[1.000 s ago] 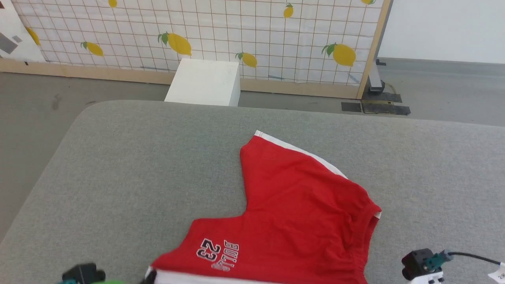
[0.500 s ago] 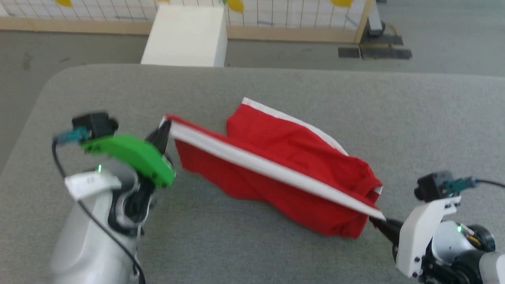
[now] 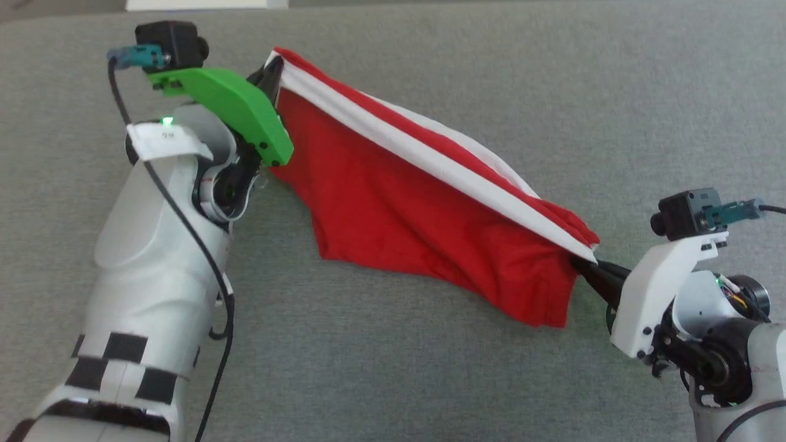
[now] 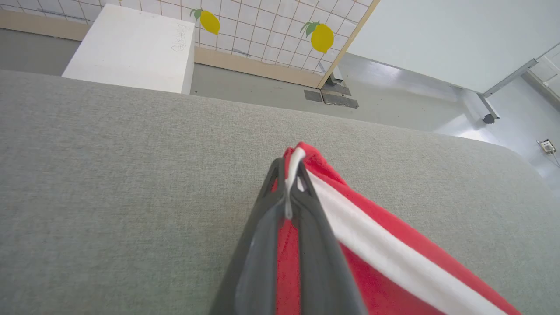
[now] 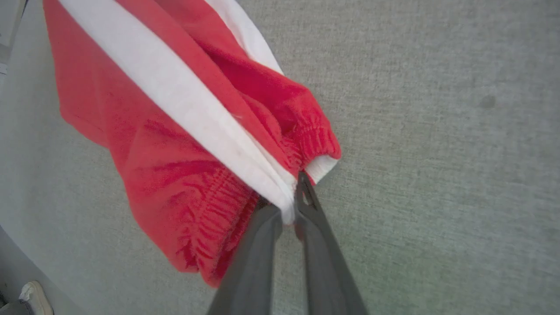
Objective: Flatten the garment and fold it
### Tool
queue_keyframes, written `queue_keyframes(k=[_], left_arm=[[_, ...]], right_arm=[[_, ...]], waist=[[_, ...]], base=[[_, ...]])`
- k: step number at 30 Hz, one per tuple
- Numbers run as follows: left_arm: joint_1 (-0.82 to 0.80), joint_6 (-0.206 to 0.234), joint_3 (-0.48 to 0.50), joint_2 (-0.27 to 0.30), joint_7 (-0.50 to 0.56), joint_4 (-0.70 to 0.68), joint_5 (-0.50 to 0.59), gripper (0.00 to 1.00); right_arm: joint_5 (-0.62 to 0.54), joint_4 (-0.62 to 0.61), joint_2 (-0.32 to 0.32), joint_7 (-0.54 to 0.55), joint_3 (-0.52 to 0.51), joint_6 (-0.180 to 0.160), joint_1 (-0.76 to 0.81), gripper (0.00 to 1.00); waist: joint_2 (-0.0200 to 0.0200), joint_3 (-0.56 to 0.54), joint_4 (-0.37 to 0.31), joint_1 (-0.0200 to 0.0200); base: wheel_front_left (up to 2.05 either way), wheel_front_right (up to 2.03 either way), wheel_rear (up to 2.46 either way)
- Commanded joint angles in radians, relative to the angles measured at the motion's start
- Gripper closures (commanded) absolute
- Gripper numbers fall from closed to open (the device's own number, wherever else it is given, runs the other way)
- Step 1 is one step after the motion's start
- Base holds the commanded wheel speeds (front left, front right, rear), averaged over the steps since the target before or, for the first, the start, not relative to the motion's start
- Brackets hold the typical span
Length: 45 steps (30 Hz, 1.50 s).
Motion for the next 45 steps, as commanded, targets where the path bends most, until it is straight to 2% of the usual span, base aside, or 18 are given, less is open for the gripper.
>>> queue_keyframes(k=[1, 10, 11, 12, 13, 14, 15, 19, 24, 29, 32, 36, 39, 45], left_arm=[[-0.034, -0.007, -0.004, 0.003, -0.007, 0.033, 0.017, 1.0], [-0.102, -0.034, -0.026, -0.013, -0.031, 0.193, 0.026, 1.0], [-0.108, -0.04, -0.026, -0.017, -0.037, 0.206, 0.023, 0.78], [-0.111, -0.045, -0.025, -0.02, -0.043, 0.215, 0.019, 0.25], [-0.116, -0.051, -0.027, -0.023, -0.052, 0.226, 0.018, 0.0], [-0.12, -0.054, -0.028, -0.026, -0.059, 0.234, 0.018, 0.0], [-0.126, -0.064, -0.03, -0.035, -0.079, 0.251, 0.014, 0.0], [-0.124, -0.081, -0.034, -0.038, -0.134, 0.272, 0.012, 0.0], [-0.082, -0.088, -0.051, 0.004, -0.253, 0.264, 0.053, 0.0], [0.032, -0.047, -0.061, 0.066, -0.402, 0.202, 0.11, 0.0], [0.136, -0.02, -0.052, 0.098, -0.455, 0.124, 0.131, 0.0], [0.308, 0.018, -0.03, 0.139, -0.477, -0.033, 0.162, 0.0], [0.451, 0.062, 0.011, 0.154, -0.48, -0.181, 0.177, 0.0], [0.683, 0.126, 0.072, 0.136, -0.481, -0.394, 0.179, 0.0]], right_arm=[[-0.007, 0.009, 0.003, -0.007, 0.002, -0.002, -0.02, 1.0], [-0.002, 0.048, 0.013, -0.038, 0.03, -0.002, -0.056, 1.0], [-0.002, 0.053, 0.014, -0.042, 0.029, -0.002, -0.057, 1.0], [-0.002, 0.055, 0.016, -0.046, 0.029, -0.002, -0.057, 1.0], [-0.004, 0.058, 0.017, -0.054, 0.026, -0.002, -0.057, 0.66], [-0.006, 0.059, 0.019, -0.063, 0.022, -0.002, -0.056, 0.24], [-0.013, 0.063, 0.024, -0.084, 0.011, -0.002, -0.05, 0.0], [-0.019, 0.047, 0.031, -0.125, -0.004, -0.002, -0.015, 0.0], [-0.056, -0.006, 0.042, -0.199, -0.051, -0.002, 0.065, 0.0], [-0.182, -0.067, 0.048, -0.236, -0.075, -0.002, 0.167, 0.0], [-0.236, -0.088, 0.049, -0.24, -0.082, -0.002, 0.225, 0.0], [-0.238, -0.094, 0.05, -0.229, -0.053, -0.002, 0.28, 0.0], [-0.233, -0.073, 0.05, -0.225, -0.033, -0.002, 0.289, 0.0], [-0.249, -0.004, 0.05, -0.205, 0.021, -0.002, 0.222, 0.0]], waist=[[-0.0001, 0.084, -0.059, 0.0], [-0.0001, 0.117, -0.094, 0.0], [-0.0001, 0.117, -0.096, 0.0], [-0.0001, 0.117, -0.097, 0.0], [-0.0001, 0.116, -0.098, 0.0], [-0.0001, 0.113, -0.097, 0.0], [-0.0001, 0.102, -0.091, 0.0], [-0.0001, 0.051, -0.074, 0.0], [-0.0001, -0.049, -0.051, 0.0], [-0.0001, -0.148, -0.033, 0.0], [-0.0001, -0.192, -0.021, 0.0], [-0.0001, -0.232, -0.006, 0.0], [-0.0001, -0.249, 0.011, 0.0], [-0.0001, -0.249, 0.046, 0.0]], base=[[0.0, 0.0, 0.0], [0.0, 0.0, 0.0], [0.0, 0.0, 0.0], [0.0, 0.0, 0.0], [0.0, 0.0, 0.0], [0.0, 0.0, 0.0], [0.0, 0.0, 0.0], [0.0, 0.0, 0.0], [0.0, 0.0, 0.0], [0.0, 0.0, 0.0], [0.0, 0.0, 0.0], [0.0, 0.0, 0.0], [0.0, 0.0, 0.0], [0.0, 0.0, 0.0]])
